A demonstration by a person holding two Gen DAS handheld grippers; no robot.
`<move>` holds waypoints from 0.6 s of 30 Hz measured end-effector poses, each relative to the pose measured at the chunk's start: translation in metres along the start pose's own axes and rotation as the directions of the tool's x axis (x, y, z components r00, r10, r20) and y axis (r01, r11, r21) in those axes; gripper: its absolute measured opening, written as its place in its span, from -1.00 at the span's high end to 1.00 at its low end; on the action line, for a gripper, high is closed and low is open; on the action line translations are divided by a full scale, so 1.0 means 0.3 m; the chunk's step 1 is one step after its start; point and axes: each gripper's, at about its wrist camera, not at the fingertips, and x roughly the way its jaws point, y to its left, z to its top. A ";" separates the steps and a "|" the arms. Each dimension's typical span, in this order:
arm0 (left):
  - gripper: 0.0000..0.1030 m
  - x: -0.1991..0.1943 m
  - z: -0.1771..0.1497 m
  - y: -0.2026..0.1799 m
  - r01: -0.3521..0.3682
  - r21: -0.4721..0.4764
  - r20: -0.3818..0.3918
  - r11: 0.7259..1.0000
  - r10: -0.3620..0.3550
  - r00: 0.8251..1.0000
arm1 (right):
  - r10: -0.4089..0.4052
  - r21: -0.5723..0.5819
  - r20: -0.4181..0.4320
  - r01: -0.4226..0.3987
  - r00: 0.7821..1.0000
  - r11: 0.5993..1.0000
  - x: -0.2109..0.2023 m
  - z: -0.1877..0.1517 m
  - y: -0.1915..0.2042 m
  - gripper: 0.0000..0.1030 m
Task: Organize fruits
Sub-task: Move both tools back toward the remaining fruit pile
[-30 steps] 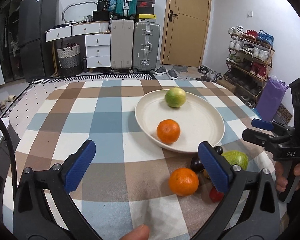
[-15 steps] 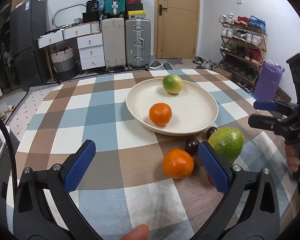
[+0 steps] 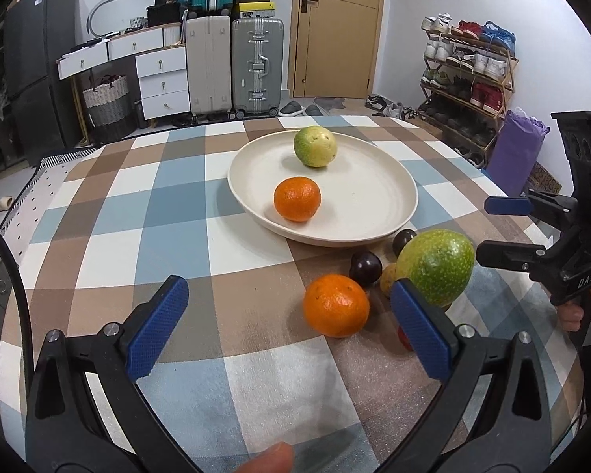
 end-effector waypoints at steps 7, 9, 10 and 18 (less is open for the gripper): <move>-0.98 0.007 -0.002 0.004 0.013 -0.003 -0.011 1.000 -0.013 1.000 | -0.002 -0.011 -0.041 0.001 0.999 1.000 0.021 -0.013 0.004 -1.00; -0.98 0.008 -0.004 0.008 0.016 -0.006 -0.012 1.000 -0.016 1.000 | 0.007 -0.016 -0.059 -0.008 0.998 1.000 0.029 -0.017 0.009 -1.00; -0.98 0.009 -0.004 0.008 0.014 -0.005 -0.013 1.000 -0.014 1.000 | 0.007 -0.022 -0.064 -0.008 0.998 1.000 0.031 -0.018 0.012 -1.00; -0.98 0.019 -0.008 0.007 0.021 0.001 -0.035 1.000 -0.021 0.999 | -0.007 -0.061 -0.098 0.001 0.995 0.998 0.046 -0.030 0.035 -1.00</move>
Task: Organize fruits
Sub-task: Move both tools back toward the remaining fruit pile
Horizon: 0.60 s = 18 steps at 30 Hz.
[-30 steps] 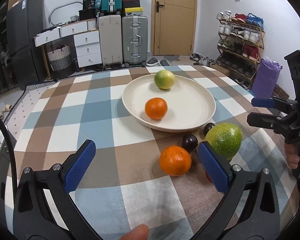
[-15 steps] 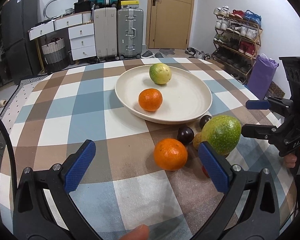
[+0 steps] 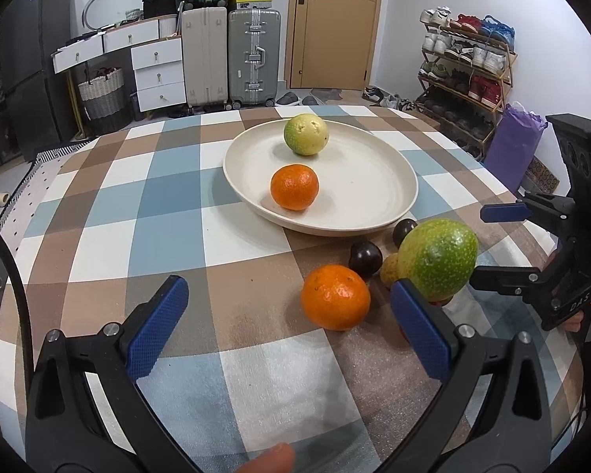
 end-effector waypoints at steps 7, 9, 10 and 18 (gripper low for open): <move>-0.98 0.015 -0.005 -0.005 0.020 -0.003 -0.031 1.000 -0.020 0.999 | -0.028 -0.011 -0.031 0.027 0.999 1.000 0.030 -0.006 0.003 -1.00; -0.98 0.023 -0.007 -0.008 0.026 -0.005 -0.046 1.000 -0.026 0.999 | -0.034 -0.011 -0.033 0.033 0.999 0.999 0.036 -0.006 0.003 -1.00; -0.98 0.026 -0.009 -0.010 0.021 -0.003 -0.048 1.000 -0.021 0.999 | -0.040 -0.011 -0.036 0.040 0.999 0.999 0.040 -0.006 0.003 -1.00; -0.98 0.039 -0.012 -0.016 0.009 -0.007 -0.065 1.000 -0.010 0.998 | -0.052 -0.001 -0.030 0.052 0.998 0.999 0.046 -0.002 0.000 -1.00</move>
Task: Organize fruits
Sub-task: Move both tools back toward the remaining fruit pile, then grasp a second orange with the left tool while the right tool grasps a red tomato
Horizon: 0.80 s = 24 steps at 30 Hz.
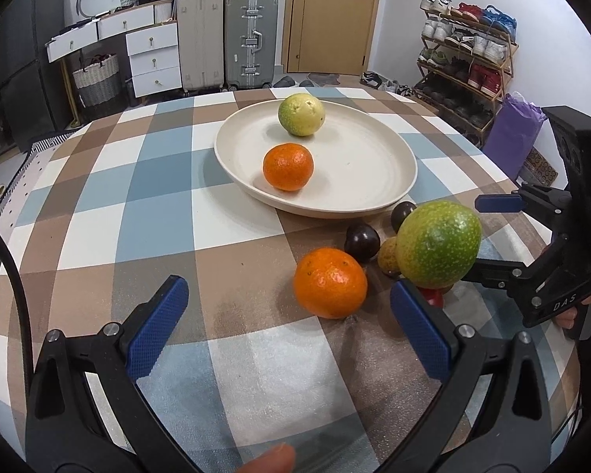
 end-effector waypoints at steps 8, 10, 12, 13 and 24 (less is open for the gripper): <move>-0.98 0.006 0.000 -0.011 -0.006 0.010 -0.008 1.000 0.006 1.000 | 0.005 -0.005 0.037 -0.004 0.999 1.000 -0.005 0.013 0.012 -0.93; -0.98 0.007 0.000 -0.011 -0.010 0.004 -0.009 1.000 0.011 1.000 | 0.018 -0.001 0.038 -0.018 0.999 1.000 -0.006 0.015 0.010 -0.84; -0.98 0.008 0.001 -0.008 -0.009 -0.005 -0.009 1.000 0.008 1.000 | 0.032 0.007 0.037 -0.033 0.999 0.999 -0.003 0.015 0.005 -0.84; -0.98 0.008 0.000 -0.007 -0.009 -0.005 -0.010 1.000 0.009 1.000 | 0.039 0.012 0.037 -0.040 0.999 0.999 -0.002 0.016 0.002 -0.83; -0.81 0.037 0.002 -0.020 0.002 0.005 -0.047 1.000 -0.001 0.999 | 0.090 0.026 0.042 -0.091 0.995 0.995 -0.006 0.016 0.000 -0.54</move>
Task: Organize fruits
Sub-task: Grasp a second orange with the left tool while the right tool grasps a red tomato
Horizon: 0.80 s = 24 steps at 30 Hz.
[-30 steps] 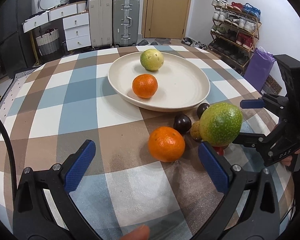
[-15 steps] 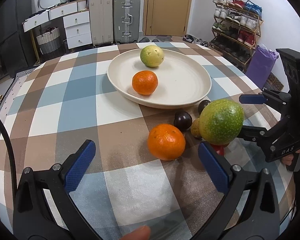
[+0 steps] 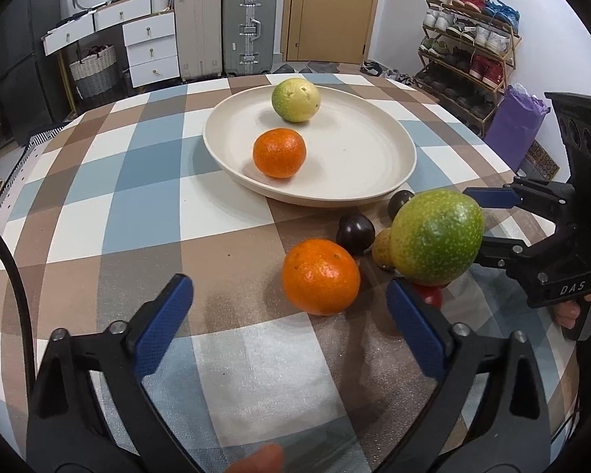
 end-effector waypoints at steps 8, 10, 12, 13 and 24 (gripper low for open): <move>-0.22 0.009 0.000 -0.006 0.029 0.009 -0.009 1.000 -0.029 1.000 | -0.001 -0.002 0.000 0.001 1.000 1.000 -0.003 0.000 0.003 -0.54; -0.04 0.001 -0.001 -0.010 0.037 0.017 0.002 0.999 -0.037 0.999 | -0.002 -0.004 0.002 0.002 1.000 1.000 -0.004 -0.001 0.002 -0.54; 0.15 -0.007 0.000 -0.019 0.055 0.032 0.016 0.998 -0.055 0.998 | -0.001 -0.003 0.001 0.001 1.000 1.000 -0.003 -0.002 0.000 -0.54; 0.28 -0.011 -0.001 -0.023 0.062 0.038 0.019 0.997 -0.062 0.998 | -0.002 -0.003 0.002 0.002 1.000 1.000 -0.003 -0.002 0.000 -0.54; 0.28 -0.035 -0.005 -0.015 0.082 0.021 0.046 0.996 -0.083 0.996 | 0.011 -0.021 0.015 -0.011 1.000 1.000 -0.006 0.001 0.011 -0.34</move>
